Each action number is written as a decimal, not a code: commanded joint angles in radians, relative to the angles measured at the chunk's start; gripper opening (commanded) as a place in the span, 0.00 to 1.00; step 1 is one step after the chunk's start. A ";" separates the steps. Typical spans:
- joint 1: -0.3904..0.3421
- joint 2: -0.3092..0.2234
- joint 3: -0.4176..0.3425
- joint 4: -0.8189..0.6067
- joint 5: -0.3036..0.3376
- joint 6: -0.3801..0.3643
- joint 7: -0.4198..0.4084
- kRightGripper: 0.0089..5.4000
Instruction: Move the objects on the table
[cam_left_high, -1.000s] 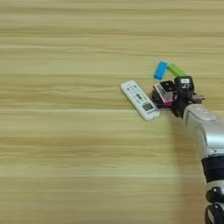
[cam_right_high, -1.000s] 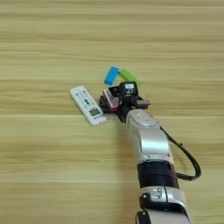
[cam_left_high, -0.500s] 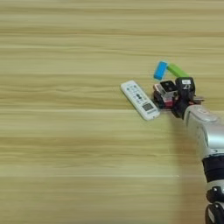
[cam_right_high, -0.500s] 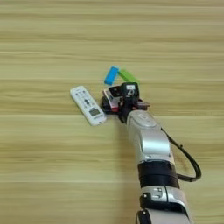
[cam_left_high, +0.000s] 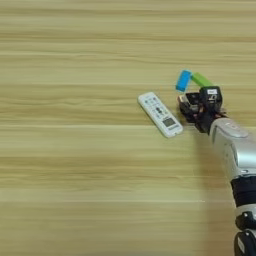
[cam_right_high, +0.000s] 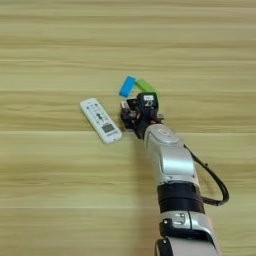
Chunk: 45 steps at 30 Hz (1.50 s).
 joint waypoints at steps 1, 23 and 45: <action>-0.077 -0.029 -0.013 -0.039 0.007 -0.045 -0.005 0.48; -0.070 -0.028 -0.012 -0.048 -0.002 -0.070 -0.018 0.45; -0.076 -0.048 -0.087 -0.057 0.015 -0.087 -0.065 0.45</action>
